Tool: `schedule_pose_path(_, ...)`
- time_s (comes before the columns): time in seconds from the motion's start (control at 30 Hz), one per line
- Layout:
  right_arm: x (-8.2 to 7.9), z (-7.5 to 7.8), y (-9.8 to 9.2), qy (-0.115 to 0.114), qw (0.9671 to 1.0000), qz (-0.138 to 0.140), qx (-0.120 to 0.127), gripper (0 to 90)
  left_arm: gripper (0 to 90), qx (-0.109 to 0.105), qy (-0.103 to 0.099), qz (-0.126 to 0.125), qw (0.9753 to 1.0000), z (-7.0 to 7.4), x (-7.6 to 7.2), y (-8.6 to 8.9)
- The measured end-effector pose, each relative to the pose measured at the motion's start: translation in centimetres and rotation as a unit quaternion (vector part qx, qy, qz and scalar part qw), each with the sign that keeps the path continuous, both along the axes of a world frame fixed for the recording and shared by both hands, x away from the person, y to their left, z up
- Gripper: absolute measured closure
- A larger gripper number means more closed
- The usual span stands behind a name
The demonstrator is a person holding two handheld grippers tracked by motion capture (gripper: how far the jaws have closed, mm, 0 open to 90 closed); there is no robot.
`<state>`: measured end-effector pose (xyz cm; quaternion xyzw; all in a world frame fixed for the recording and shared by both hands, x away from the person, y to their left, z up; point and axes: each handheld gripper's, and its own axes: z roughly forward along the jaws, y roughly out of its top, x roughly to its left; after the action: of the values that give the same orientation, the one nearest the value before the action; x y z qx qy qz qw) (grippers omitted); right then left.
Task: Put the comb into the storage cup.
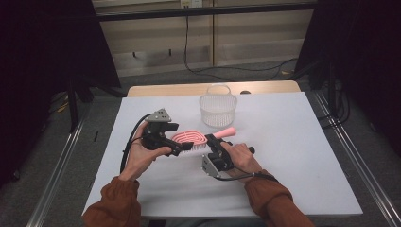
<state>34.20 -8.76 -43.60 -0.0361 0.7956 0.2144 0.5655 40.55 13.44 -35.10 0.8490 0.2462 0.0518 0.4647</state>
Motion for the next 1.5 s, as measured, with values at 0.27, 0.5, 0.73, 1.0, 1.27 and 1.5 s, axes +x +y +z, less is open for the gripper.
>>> schedule_pose_path(0.27, 0.3, 0.4, -0.8, 0.016, 0.9995, -0.017, 0.023, 82.3, 3.4, -0.011, -0.038, 0.007, 0.9992, 0.9, -0.7, 0.8)
schedule_pose_path(0.5, 0.5, 0.6, -1.7, 0.024, 0.9987, -0.031, 0.034, 82.4, 3.5, -0.002, -0.063, 0.023, 0.9977, 0.7, -1.0, 1.5)
schedule_pose_path(0.73, 0.7, 1.3, -2.5, 0.045, 0.9946, -0.041, 0.083, 82.3, 3.3, -0.027, -0.089, 0.021, 0.9955, 0.6, -1.7, 2.0)
schedule_pose_path(1.0, 0.9, 1.7, -3.3, 0.068, 0.9873, -0.051, 0.134, 82.3, 3.3, -0.021, -0.093, 0.026, 0.9951, -0.3, -2.0, 1.8)
schedule_pose_path(1.27, 0.8, 2.2, -3.7, 0.086, 0.98, -0.051, 0.172, 82.3, 3.3, -0.024, -0.089, 0.035, 0.9951, -0.9, -2.0, 2.1)
schedule_pose_path(1.5, 0.8, 2.3, -3.9, 0.109, 0.9699, -0.051, 0.211, 82.3, 3.3, -0.033, -0.089, 0.045, 0.9944, -1.5, -2.0, 2.3)
